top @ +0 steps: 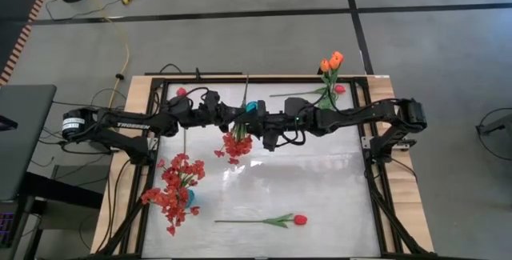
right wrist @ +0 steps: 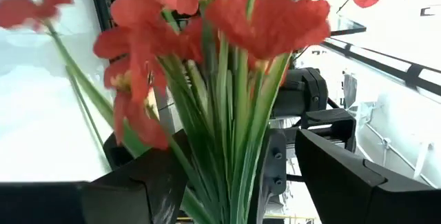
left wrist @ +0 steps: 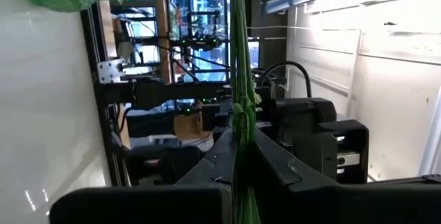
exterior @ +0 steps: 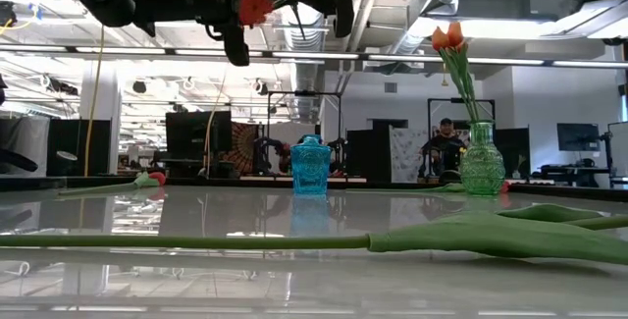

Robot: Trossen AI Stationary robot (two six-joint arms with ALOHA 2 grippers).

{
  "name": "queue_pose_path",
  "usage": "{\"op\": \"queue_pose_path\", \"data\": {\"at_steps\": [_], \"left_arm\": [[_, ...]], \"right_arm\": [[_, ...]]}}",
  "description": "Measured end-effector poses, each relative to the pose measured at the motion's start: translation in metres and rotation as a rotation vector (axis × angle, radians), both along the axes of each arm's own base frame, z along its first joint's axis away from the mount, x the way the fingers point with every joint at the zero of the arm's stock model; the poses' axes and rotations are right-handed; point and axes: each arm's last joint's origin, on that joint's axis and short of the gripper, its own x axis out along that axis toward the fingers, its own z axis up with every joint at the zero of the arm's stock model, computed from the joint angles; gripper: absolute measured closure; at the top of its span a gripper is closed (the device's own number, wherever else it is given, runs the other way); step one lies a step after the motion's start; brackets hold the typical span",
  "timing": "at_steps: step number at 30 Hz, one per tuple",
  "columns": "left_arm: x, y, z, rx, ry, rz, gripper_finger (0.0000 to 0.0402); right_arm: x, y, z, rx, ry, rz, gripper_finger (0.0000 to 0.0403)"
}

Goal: Sort flowers into vase by color
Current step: Put the red flowers into the bottom blue vase

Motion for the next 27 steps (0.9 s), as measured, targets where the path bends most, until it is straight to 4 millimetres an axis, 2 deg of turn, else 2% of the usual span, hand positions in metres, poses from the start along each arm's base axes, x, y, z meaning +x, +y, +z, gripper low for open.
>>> {"op": "queue_pose_path", "data": {"at_steps": [6,15,18,22,27], "left_arm": [[-0.001,0.0,0.003,0.013,-0.028,0.007,0.0391],[0.001,-0.006,0.003,0.034,-0.026,-0.017,0.0382],[0.001,-0.008,0.003,0.081,-0.022,-0.026,0.0359],[0.001,-0.008,0.004,0.135,-0.027,-0.026,0.0313],[-0.002,0.0,0.006,0.216,-0.042,-0.013,0.025]], "right_arm": [[0.0,0.002,0.0,0.001,0.001,0.003,0.0152],[0.0,0.003,-0.002,0.003,0.016,0.007,0.0259],[0.0,0.006,-0.002,0.016,0.017,0.014,0.0297],[0.0,0.01,-0.001,0.136,0.019,0.022,0.0342],[-0.002,0.015,0.004,0.243,0.008,0.021,0.0371]]}}
